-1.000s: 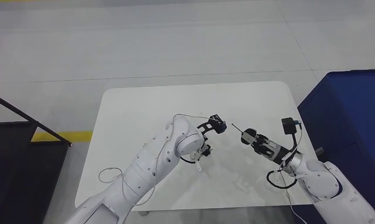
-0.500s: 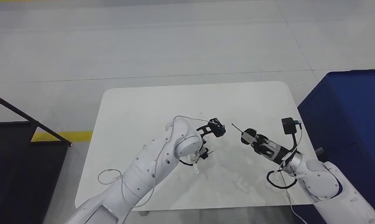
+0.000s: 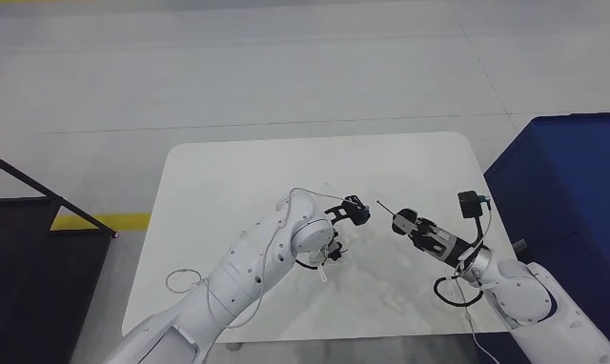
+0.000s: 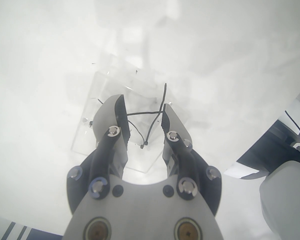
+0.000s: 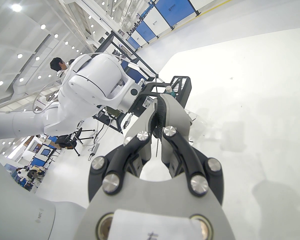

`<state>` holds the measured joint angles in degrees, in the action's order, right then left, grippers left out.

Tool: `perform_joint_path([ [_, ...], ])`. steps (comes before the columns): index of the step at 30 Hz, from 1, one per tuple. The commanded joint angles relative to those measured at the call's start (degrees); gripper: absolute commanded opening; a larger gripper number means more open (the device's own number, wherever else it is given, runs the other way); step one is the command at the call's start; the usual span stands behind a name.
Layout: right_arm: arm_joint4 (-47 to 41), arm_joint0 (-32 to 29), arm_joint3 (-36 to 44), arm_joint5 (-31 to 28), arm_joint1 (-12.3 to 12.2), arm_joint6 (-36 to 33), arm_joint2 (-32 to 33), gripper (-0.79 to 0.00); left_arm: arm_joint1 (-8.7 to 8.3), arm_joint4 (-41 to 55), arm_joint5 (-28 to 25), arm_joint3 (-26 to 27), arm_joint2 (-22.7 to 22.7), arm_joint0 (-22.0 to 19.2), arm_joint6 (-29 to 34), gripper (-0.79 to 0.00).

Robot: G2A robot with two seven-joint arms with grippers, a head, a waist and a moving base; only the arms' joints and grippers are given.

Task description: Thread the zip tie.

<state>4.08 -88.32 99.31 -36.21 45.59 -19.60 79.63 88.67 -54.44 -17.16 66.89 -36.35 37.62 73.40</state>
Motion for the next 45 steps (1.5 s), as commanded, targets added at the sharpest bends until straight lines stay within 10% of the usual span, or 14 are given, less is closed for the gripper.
perform_joint_path([
  [1, 0.0, 0.0, 0.0, 0.0, 0.0, 0.0, 0.0, -0.785, 0.12, -0.5, 0.5, -0.3, 0.2, -0.3, -0.4, -0.511],
  [45, 0.0, 0.0, 0.0, 0.0, 0.0, 0.0, 0.0, -0.785, 1.29, -0.4, 0.8, -2.9, 1.5, -1.9, -0.4, -0.529],
])
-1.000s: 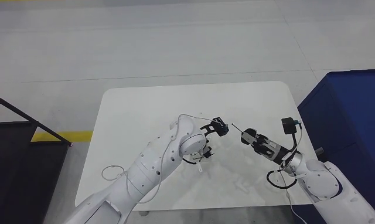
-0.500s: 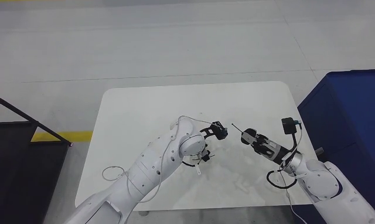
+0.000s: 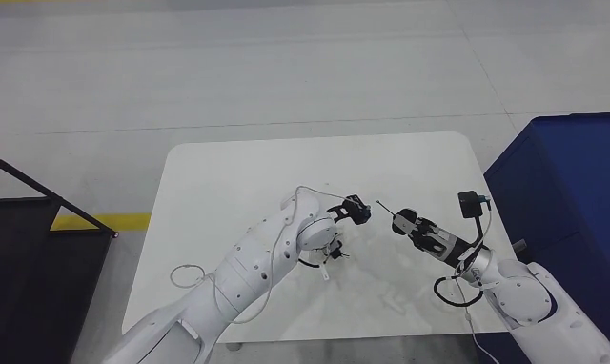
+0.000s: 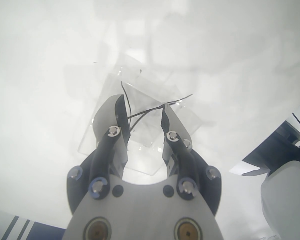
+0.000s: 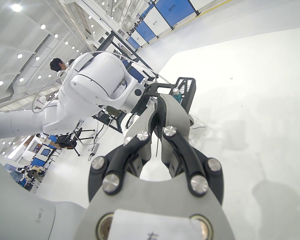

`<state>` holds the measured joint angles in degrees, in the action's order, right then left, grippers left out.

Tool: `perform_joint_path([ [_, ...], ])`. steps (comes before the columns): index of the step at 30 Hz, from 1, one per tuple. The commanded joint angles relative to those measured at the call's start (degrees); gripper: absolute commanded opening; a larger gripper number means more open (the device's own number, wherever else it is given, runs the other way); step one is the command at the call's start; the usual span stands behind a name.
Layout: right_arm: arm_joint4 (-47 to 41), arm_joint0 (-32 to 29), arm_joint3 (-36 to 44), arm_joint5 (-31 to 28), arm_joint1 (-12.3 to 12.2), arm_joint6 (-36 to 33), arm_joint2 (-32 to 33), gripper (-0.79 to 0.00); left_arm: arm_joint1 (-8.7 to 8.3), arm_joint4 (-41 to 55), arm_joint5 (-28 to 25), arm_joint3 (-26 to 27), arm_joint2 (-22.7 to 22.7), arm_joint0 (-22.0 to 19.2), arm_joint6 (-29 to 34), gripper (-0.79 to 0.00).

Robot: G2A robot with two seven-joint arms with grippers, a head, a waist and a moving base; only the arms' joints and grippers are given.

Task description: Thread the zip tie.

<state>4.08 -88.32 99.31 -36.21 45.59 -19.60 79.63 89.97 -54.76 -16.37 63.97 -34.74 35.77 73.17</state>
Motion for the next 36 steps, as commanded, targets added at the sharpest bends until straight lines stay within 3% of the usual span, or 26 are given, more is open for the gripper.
perform_joint_path([
  [1, 0.0, 0.0, 0.0, 0.0, 0.0, 0.0, 0.0, -0.785, -0.03, -0.2, 0.0, 0.2, -0.2, -0.1, -0.2, -0.529],
  [11, 0.0, 0.0, 0.0, 0.0, 0.0, 0.0, 0.0, -0.785, -0.71, -1.2, -0.2, 3.9, -0.8, 1.4, 2.9, -0.517],
  [18, 0.0, 0.0, 0.0, 0.0, 0.0, 0.0, 0.0, -0.785, -0.55, -1.8, -1.8, 3.2, -0.1, 1.8, 1.0, -0.526],
  [36, 0.0, 0.0, 0.0, 0.0, 0.0, 0.0, 0.0, -0.785, -0.22, -3.3, -0.4, 0.4, -1.0, 0.5, -0.5, -0.536],
])
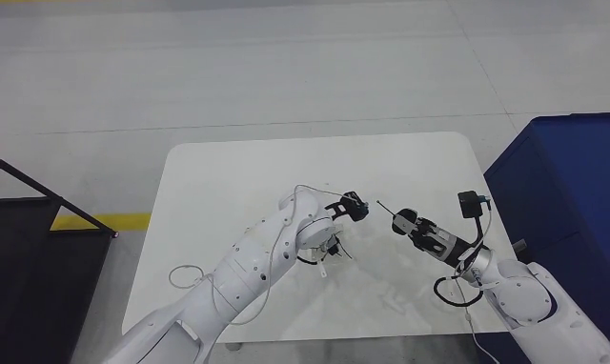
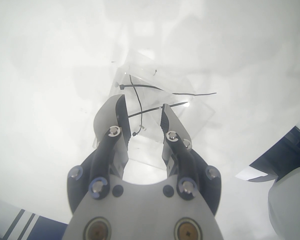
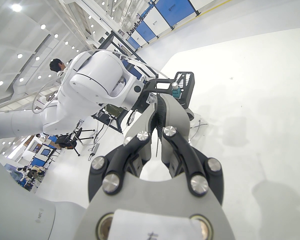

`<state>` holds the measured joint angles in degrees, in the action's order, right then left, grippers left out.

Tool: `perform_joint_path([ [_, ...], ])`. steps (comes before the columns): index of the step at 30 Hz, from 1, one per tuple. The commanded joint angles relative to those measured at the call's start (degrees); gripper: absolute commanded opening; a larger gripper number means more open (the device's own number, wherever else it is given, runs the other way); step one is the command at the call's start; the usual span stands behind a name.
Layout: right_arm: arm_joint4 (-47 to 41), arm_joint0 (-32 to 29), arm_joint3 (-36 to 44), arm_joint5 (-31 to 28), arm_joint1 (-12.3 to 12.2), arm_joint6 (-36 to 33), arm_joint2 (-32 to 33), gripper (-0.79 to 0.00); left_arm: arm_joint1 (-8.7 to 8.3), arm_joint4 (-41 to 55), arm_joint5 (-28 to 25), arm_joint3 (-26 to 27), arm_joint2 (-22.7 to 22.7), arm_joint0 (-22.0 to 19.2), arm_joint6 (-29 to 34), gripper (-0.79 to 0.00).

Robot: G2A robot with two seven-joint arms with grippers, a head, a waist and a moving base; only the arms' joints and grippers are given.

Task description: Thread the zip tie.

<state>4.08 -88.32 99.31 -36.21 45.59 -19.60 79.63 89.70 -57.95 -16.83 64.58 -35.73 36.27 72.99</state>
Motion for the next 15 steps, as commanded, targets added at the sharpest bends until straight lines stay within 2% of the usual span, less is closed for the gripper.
perform_joint_path([
  [1, 0.0, 0.0, 0.0, 0.0, 0.0, 0.0, 0.0, -0.785, 0.09, 0.1, 0.1, -0.4, 0.0, 0.0, -0.6, -0.545],
  [15, 0.0, 0.0, 0.0, 0.0, 0.0, 0.0, 0.0, -0.785, 1.07, 1.5, 0.3, -5.3, 0.1, -1.2, -2.6, -0.594],
])
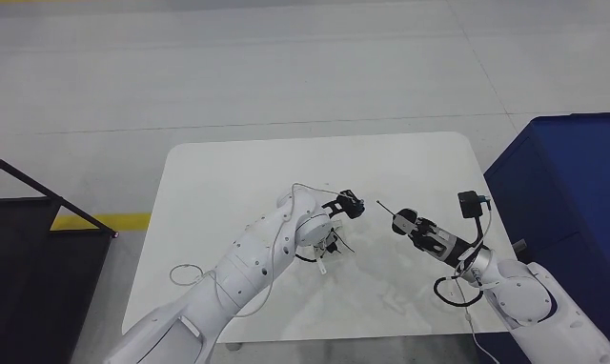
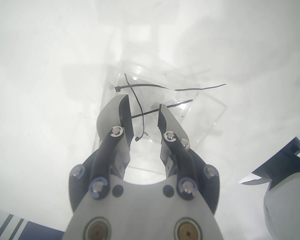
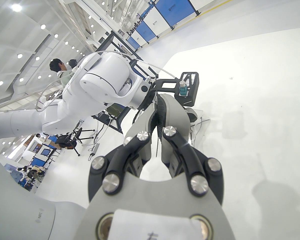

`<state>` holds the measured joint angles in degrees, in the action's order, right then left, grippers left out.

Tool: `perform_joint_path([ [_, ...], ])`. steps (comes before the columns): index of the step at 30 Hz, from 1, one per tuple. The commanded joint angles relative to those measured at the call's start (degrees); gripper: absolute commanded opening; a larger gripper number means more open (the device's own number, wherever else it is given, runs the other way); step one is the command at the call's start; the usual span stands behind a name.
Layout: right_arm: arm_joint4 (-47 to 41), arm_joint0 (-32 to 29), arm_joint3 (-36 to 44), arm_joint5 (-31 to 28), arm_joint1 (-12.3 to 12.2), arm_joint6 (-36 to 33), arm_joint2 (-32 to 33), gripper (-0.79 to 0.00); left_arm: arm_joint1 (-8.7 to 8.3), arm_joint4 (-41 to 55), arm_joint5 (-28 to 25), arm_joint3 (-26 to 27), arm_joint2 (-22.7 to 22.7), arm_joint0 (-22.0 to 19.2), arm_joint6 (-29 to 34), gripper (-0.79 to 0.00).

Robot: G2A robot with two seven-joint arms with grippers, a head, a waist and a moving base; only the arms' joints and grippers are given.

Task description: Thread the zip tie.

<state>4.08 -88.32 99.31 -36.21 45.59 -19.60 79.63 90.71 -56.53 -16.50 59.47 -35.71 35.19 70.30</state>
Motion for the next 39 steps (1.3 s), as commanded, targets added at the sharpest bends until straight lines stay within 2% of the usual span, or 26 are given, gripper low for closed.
perform_joint_path([
  [1, 0.0, 0.0, 0.0, 0.0, 0.0, 0.0, 0.0, -0.785, 0.14, 0.2, -0.1, -0.4, 0.1, -0.2, 0.1, -0.597],
  [14, 0.0, 0.0, 0.0, 0.0, 0.0, 0.0, 0.0, -0.785, 0.89, 1.0, -0.7, -3.0, 0.5, -0.9, 0.0, -0.64],
  [20, 0.0, 0.0, 0.0, 0.0, 0.0, 0.0, 0.0, -0.785, 1.26, 1.3, -0.9, -4.0, 0.8, -1.2, 0.1, -0.785],
  [25, 0.0, 0.0, 0.0, 0.0, 0.0, 0.0, 0.0, -0.785, 1.51, 1.5, -0.9, -3.7, 1.0, -1.3, 0.3, -0.785],
  [29, 0.0, 0.0, 0.0, 0.0, 0.0, 0.0, 0.0, -0.785, 1.28, 1.0, -0.2, -0.6, 0.6, -1.0, 1.4, -0.785],
  [39, 0.0, 0.0, 0.0, 0.0, 0.0, 0.0, 0.0, -0.785, -1.38, -2.5, 1.8, 14.6, -3.0, 4.1, 7.6, -0.785],
])
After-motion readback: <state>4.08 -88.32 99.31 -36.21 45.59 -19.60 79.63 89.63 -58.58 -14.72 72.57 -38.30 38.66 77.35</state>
